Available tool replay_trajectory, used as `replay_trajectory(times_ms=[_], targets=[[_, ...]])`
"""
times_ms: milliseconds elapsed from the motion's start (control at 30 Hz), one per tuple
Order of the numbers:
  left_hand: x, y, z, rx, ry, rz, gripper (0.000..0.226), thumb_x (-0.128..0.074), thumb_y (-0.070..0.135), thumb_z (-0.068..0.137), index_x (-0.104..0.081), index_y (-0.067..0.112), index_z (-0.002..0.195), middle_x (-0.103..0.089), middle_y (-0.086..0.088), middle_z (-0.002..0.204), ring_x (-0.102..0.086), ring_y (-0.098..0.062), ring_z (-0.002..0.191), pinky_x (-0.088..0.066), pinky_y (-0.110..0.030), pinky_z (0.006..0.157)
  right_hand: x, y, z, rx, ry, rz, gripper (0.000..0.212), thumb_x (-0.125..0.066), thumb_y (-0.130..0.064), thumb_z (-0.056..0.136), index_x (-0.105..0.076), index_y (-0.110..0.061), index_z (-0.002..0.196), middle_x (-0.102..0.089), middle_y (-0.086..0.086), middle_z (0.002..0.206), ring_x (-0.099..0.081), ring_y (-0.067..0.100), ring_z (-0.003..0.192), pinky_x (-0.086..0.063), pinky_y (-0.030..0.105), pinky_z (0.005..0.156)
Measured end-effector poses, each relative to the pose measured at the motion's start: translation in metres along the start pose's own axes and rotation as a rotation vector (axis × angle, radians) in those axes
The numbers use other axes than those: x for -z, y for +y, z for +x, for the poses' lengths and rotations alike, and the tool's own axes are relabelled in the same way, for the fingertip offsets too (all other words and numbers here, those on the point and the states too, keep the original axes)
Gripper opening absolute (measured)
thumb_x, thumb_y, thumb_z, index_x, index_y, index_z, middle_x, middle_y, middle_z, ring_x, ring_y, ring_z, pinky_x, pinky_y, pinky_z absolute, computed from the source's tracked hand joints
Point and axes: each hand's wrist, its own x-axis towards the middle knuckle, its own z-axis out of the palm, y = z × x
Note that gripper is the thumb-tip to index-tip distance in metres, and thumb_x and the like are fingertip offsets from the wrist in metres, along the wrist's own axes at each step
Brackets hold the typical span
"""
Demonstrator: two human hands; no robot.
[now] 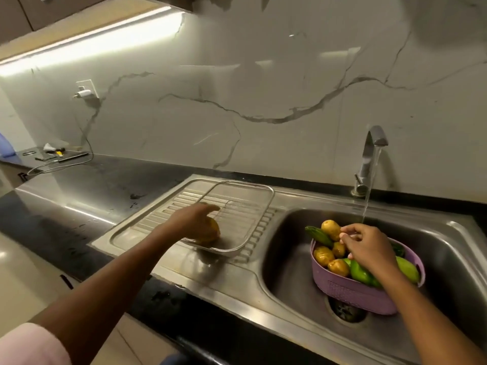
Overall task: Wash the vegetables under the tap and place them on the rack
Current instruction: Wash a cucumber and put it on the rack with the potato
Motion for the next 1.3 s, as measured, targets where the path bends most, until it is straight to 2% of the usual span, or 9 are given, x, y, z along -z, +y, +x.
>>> replay_trajectory(times_ms=[167,233,400,567,733,967,1100,1167,1300], targets=[[0.011,0.067,-0.005,-0.204,0.516,-0.182,0.037,-0.073,0.046,0.09,-0.068,0.034,0.124,-0.07,0.013,0.123,-0.065,-0.008,0.11,-0.052,-0.032,0.089,0.007,-0.001,-0.005,0.018,0.074,-0.143,0.011,-0.066,-0.031,0.098,-0.073,-0.027,0.106,-0.074,-0.006,0.093,-0.067,0.014,0.079,-0.058,0.037,0.071],[0.014,0.108,-0.002,-0.341,0.573,-0.305,0.026,-0.072,0.044,0.091,-0.071,0.035,0.115,-0.073,0.018,0.109,-0.066,0.001,0.098,-0.054,-0.029,0.086,0.017,0.0,-0.006,0.0,0.14,-0.265,0.013,-0.065,-0.035,0.098,-0.074,-0.027,0.102,-0.075,-0.004,0.095,-0.065,0.017,0.083,-0.051,0.032,0.069],[-0.027,0.2,0.036,-0.434,0.346,-0.437,0.024,-0.072,0.029,0.091,-0.072,0.033,0.115,-0.072,0.009,0.115,-0.065,-0.008,0.102,-0.055,-0.032,0.09,0.034,0.004,-0.007,-0.092,0.233,-0.321,0.014,-0.065,-0.035,0.092,-0.077,-0.026,0.092,-0.076,0.002,0.091,-0.071,0.031,0.094,-0.053,0.036,0.075],[-0.11,0.228,0.092,-0.064,0.113,-0.65,0.052,-0.073,0.02,0.089,-0.06,0.014,0.139,-0.061,-0.01,0.137,-0.059,-0.028,0.128,-0.047,-0.035,0.106,0.032,0.001,-0.006,-0.059,0.17,-0.375,0.016,-0.064,-0.038,0.094,-0.076,-0.027,0.096,-0.076,-0.004,0.091,-0.071,0.023,0.091,-0.054,0.034,0.072],[-0.144,0.24,0.094,0.092,0.287,-0.789,0.026,-0.072,0.016,0.092,-0.075,0.02,0.117,-0.075,-0.004,0.114,-0.069,-0.022,0.106,-0.052,-0.028,0.09,0.026,0.01,0.002,-0.053,0.155,-0.339,0.016,-0.064,-0.038,0.095,-0.076,-0.029,0.099,-0.076,-0.008,0.09,-0.07,0.017,0.087,-0.052,0.032,0.07],[-0.095,0.269,0.087,-0.265,0.404,-1.169,0.029,-0.084,0.028,0.085,-0.075,0.022,0.112,-0.076,0.009,0.098,-0.072,-0.001,0.093,-0.058,-0.019,0.084,0.019,-0.001,0.016,0.072,0.17,0.047,0.026,-0.052,-0.029,0.107,-0.069,-0.024,0.126,-0.07,-0.009,0.106,-0.064,0.01,0.096,-0.051,0.029,0.082],[-0.088,0.305,0.096,-0.179,0.157,-1.505,0.011,-0.07,0.026,0.097,-0.075,0.024,0.106,-0.078,0.002,0.098,-0.074,-0.012,0.097,-0.062,-0.038,0.09,0.013,0.005,0.02,-0.058,0.153,0.304,0.03,-0.039,-0.034,0.111,-0.065,-0.027,0.123,-0.072,-0.006,0.105,-0.068,0.012,0.099,-0.058,0.043,0.093],[-0.096,0.319,0.104,-0.084,0.069,-1.589,0.017,-0.061,0.03,0.103,-0.074,0.019,0.1,-0.075,-0.009,0.095,-0.073,-0.026,0.098,-0.06,-0.049,0.092,0.012,0.009,0.024,-0.119,0.17,0.404,0.032,-0.036,-0.036,0.112,-0.064,-0.024,0.121,-0.072,-0.003,0.103,-0.068,0.012,0.097,-0.058,0.044,0.092],[-0.105,0.332,0.104,0.024,-0.125,-1.771,0.034,-0.045,0.035,0.109,-0.065,0.01,0.095,-0.065,-0.01,0.084,-0.065,-0.019,0.076,-0.057,-0.041,0.082,0.008,0.01,0.023,-0.168,0.191,0.458,0.027,-0.035,-0.038,0.112,-0.053,-0.02,0.12,-0.064,-0.004,0.1,-0.062,0.007,0.092,-0.05,0.027,0.074]])
